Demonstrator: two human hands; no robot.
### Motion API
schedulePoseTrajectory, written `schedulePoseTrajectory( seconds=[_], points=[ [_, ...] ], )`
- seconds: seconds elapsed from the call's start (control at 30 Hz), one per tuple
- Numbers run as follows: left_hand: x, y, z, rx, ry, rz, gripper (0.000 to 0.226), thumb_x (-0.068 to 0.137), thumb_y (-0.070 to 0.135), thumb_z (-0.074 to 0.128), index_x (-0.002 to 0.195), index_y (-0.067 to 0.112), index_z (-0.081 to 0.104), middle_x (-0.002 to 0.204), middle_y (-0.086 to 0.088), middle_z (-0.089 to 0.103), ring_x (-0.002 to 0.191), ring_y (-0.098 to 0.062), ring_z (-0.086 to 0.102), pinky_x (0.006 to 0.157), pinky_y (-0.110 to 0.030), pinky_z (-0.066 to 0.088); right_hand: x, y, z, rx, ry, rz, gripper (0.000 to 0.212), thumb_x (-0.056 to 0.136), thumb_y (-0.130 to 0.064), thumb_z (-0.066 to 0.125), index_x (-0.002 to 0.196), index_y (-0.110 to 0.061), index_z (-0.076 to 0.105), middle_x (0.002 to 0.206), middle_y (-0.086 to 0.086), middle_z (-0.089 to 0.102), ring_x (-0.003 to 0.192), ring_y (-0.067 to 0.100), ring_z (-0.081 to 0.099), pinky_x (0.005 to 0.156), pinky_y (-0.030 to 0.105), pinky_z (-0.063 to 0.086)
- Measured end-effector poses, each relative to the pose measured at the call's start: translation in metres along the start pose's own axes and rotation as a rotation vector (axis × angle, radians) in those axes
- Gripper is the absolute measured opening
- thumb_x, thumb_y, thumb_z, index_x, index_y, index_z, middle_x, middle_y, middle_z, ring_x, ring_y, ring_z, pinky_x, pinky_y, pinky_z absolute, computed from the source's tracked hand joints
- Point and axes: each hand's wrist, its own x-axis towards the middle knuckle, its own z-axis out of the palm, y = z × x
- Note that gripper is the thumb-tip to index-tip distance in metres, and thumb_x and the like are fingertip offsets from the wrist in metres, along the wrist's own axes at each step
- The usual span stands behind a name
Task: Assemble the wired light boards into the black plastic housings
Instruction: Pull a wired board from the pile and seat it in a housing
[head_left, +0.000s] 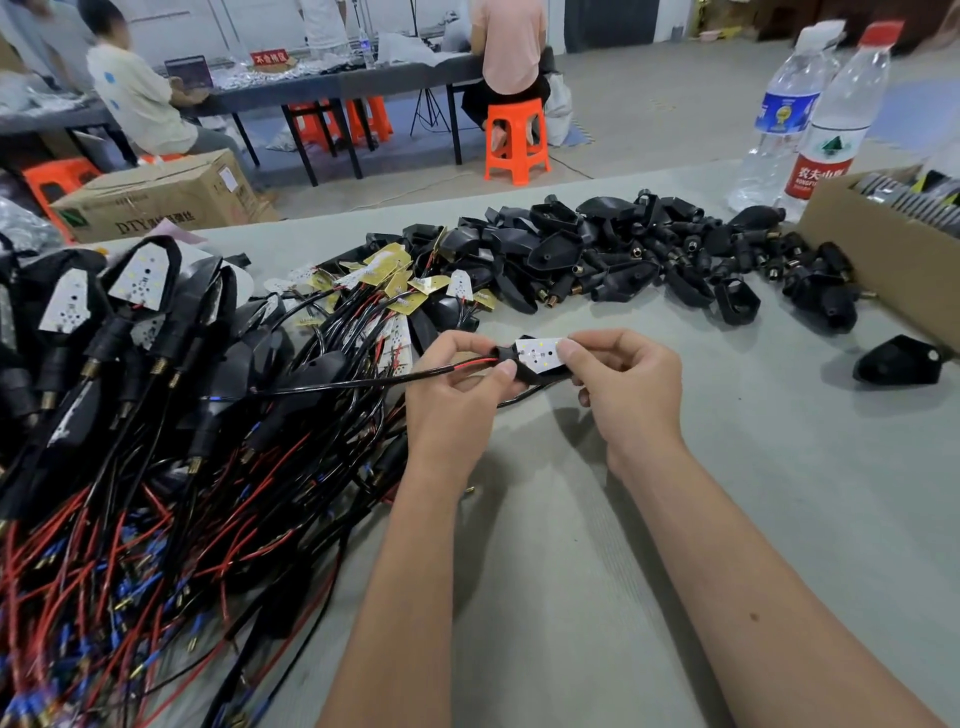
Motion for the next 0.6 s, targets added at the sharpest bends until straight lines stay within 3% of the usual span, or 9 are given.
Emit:
schedulePoseTrajectory(
  seconds=[0.1,0.37,0.53,0.6],
  points=[
    [-0.0026,0.0008,0.0016,-0.023,-0.016,0.005,0.015,0.088,-0.006,0.071,0.097,0.005,0.065,0.088,-0.008,0.078,0.077,-0.03,0.078,0.067,-0.027,0.062,0.0011,0.0013,-0.0007,-0.086,0.014,-0.038,0.008,0.083,-0.021,0.084,0.087,-0.021,0.078,0.073,-0.002,0.075,0.057,0.004,0.06,0.062,0.026,0.049],
    [-0.0031,-0.0036,0.006,-0.014,-0.016,0.031,0.018,0.087,-0.01,0.069,0.096,0.006,0.065,0.092,-0.011,0.076,0.083,-0.026,0.078,0.074,-0.032,0.063,-0.0007,0.0024,0.0002,-0.191,0.053,-0.039,0.008,0.084,-0.024,0.081,0.08,-0.022,0.074,0.057,-0.013,0.066,0.053,0.007,0.059,0.061,0.028,0.049],
    [-0.004,-0.0032,0.0094,-0.038,-0.022,0.039,0.017,0.089,-0.01,0.067,0.098,0.004,0.064,0.094,-0.01,0.077,0.086,-0.027,0.078,0.077,-0.031,0.062,-0.0008,0.0008,0.0006,-0.173,0.057,-0.035,0.007,0.084,-0.023,0.08,0.082,-0.021,0.073,0.059,-0.013,0.065,0.058,0.011,0.061,0.062,0.031,0.052],
    [-0.0039,-0.0023,0.0103,-0.087,-0.014,0.02,0.017,0.09,-0.01,0.066,0.101,0.003,0.064,0.096,-0.011,0.078,0.088,-0.029,0.077,0.078,-0.031,0.062,-0.0017,-0.0012,0.0006,-0.103,0.041,-0.061,0.009,0.086,-0.023,0.08,0.084,-0.021,0.072,0.061,-0.011,0.066,0.056,0.012,0.061,0.056,0.026,0.051]
  ],
)
